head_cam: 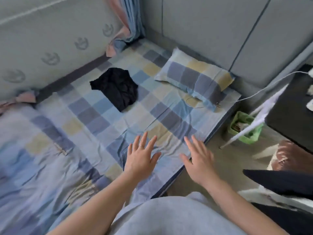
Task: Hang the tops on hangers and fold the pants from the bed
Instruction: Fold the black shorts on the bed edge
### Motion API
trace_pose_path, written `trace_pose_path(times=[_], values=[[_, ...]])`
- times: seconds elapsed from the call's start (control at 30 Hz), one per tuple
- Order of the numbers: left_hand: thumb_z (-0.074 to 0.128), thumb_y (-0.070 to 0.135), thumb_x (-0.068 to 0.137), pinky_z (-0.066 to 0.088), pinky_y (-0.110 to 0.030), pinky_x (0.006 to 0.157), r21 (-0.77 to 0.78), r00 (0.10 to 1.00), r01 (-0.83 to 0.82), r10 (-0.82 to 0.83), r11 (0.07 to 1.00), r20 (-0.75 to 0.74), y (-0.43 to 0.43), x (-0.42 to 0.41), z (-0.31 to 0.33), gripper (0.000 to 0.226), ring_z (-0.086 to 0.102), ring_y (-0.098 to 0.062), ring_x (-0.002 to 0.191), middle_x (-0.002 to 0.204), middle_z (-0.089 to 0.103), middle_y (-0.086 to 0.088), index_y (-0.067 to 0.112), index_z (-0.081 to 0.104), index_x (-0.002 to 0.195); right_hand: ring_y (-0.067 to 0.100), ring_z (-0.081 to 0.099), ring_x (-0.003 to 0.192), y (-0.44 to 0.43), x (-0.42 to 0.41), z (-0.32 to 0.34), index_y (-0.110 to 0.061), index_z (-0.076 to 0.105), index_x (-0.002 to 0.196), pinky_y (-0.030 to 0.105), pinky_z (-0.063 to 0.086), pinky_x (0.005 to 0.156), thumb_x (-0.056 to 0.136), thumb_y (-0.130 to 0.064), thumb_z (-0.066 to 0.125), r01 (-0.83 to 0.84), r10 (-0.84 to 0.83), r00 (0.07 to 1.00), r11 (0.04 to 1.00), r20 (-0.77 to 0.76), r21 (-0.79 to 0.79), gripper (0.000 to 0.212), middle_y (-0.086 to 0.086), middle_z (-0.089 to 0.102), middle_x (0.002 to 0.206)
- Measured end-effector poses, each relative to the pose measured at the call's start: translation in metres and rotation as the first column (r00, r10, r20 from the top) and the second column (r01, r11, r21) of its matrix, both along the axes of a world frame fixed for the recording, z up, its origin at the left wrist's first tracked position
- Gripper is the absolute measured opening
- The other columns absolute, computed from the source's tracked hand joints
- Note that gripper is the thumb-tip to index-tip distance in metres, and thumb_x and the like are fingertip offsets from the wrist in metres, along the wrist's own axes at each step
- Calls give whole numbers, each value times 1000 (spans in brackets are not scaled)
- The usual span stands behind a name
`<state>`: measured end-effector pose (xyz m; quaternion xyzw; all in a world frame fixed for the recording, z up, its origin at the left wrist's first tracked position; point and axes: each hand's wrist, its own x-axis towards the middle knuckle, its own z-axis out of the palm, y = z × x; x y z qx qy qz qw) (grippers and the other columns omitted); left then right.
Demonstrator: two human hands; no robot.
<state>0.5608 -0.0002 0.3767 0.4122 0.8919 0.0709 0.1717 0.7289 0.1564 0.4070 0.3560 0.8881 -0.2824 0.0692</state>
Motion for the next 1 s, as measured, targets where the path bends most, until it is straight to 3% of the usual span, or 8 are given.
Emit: trace_pose_path(times=[0.2, 0.37, 0.53, 0.73, 0.87, 1.0], values=[[27, 65, 100, 6, -47, 124, -35, 941, -330, 332, 943, 63, -45, -19, 3, 65, -6, -23, 155, 169, -3, 6, 44, 8, 158, 12, -11, 154, 2, -72, -7, -43, 2, 158, 49, 1, 122, 103, -58, 29, -269, 270, 963, 963, 28, -34, 63, -13, -12, 167], [31, 61, 101, 9, -46, 123, -26, 854, -517, 517, 856, 61, -50, -34, 14, 63, -1, -23, 155, 169, 2, 3, 43, 12, 158, 13, -12, 154, 14, -119, -9, -44, 0, 158, 48, -3, 122, 102, -59, 28, -447, 448, 894, 894, 29, -25, 64, -13, -13, 167], [30, 62, 101, 11, -45, 122, -8, 818, -573, 572, 819, 62, -34, -59, 13, 63, 1, -23, 155, 169, 3, 1, 44, 12, 158, 16, -11, 154, 31, -158, -11, -43, 2, 158, 50, -2, 121, 102, -58, 30, -532, 531, 846, 847, 49, 4, 64, -11, -11, 168], [30, 62, 101, 10, -46, 123, 11, 820, -569, 567, 822, 74, -1, -114, -15, 62, -3, -23, 155, 169, 1, 2, 43, 11, 158, 15, -11, 154, 66, -204, -34, -42, 1, 158, 51, -2, 122, 102, -58, 29, -515, 511, 857, 855, 69, 61, 65, -12, -11, 168], [28, 63, 101, 10, -46, 123, -21, 840, -537, 537, 843, 81, 11, -165, -63, 63, -3, -23, 155, 169, 0, 3, 44, 10, 158, 16, -11, 154, 84, -253, -76, -41, 0, 159, 51, -3, 122, 102, -57, 29, -507, 499, 860, 858, 106, 75, 66, -11, -11, 168], [28, 66, 100, 10, -45, 123, -21, 855, -512, 512, 859, 80, 21, -240, -151, 63, -2, -22, 155, 169, 1, 5, 46, 10, 157, 15, -11, 154, 96, -322, -151, -42, 0, 158, 52, -3, 122, 102, -57, 30, -485, 480, 874, 868, 78, 101, 66, -12, -10, 168]])
